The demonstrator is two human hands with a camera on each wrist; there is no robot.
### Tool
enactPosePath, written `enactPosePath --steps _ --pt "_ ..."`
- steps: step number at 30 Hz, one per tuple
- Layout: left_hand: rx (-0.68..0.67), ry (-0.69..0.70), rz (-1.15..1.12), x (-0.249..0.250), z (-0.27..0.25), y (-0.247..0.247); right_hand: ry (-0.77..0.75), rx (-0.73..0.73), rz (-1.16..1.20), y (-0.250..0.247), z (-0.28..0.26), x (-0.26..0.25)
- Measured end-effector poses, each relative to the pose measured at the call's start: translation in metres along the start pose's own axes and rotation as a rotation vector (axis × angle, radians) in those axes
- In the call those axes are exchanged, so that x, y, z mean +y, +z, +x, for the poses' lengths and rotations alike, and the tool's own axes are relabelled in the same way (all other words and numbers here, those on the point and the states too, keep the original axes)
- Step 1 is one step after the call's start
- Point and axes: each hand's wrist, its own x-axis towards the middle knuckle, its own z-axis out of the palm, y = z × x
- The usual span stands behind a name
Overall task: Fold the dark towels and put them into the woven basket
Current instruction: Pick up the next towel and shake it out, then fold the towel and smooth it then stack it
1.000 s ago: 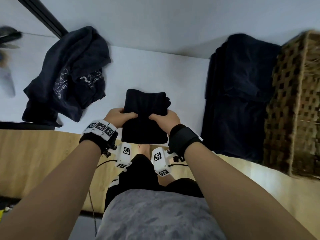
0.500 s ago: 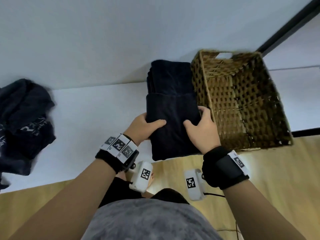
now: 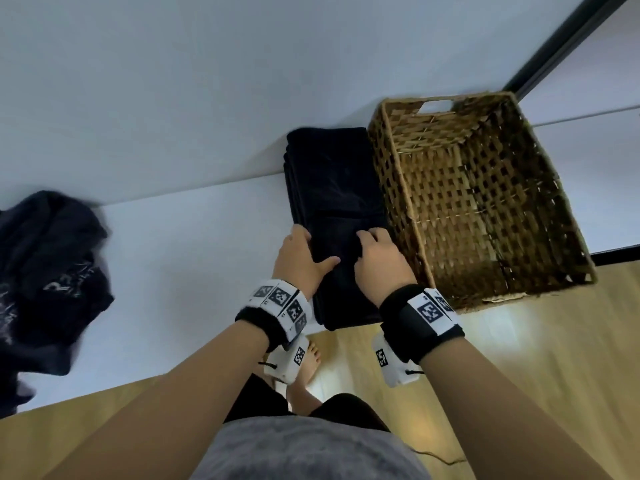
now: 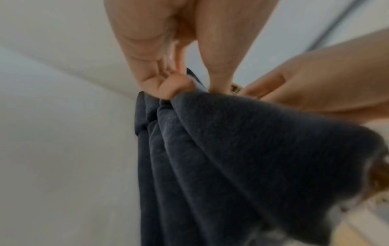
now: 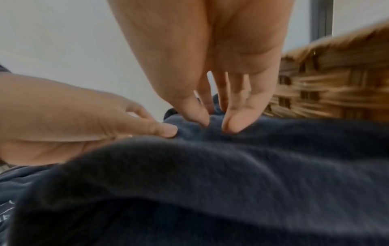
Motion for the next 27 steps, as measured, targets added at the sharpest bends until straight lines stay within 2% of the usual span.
enactPosePath --steps 1,3,5,9,12,15,19,24,27 --pt "0.031 0.087 0.025 -0.002 0.000 0.002 0.002 -0.056 0.032 0.004 0.004 0.002" --pt "-0.067 0.205 0.141 -0.006 0.000 0.008 0.047 -0.141 0.059 0.011 0.009 0.008" --pt "-0.175 0.197 0.212 -0.013 0.003 0.012 0.084 -0.185 0.060 0.014 0.011 0.014" --pt "-0.204 0.181 0.127 -0.025 0.008 0.007 0.105 -0.236 0.061 0.007 0.010 0.008" --pt "-0.229 0.152 -0.022 -0.037 0.002 -0.016 0.095 -0.153 0.010 -0.003 0.004 -0.018" --pt "-0.122 0.046 -0.133 -0.069 -0.008 -0.059 -0.043 -0.071 0.019 -0.004 -0.004 -0.063" --pt "0.055 -0.154 -0.126 -0.145 -0.026 -0.126 -0.225 -0.205 0.078 0.023 -0.004 -0.137" --pt "0.237 -0.388 0.096 -0.256 -0.049 -0.208 -0.390 -0.353 0.007 0.078 -0.002 -0.227" --pt "0.360 -0.505 0.202 -0.306 -0.059 -0.243 -0.446 -0.447 -0.023 0.107 -0.003 -0.267"
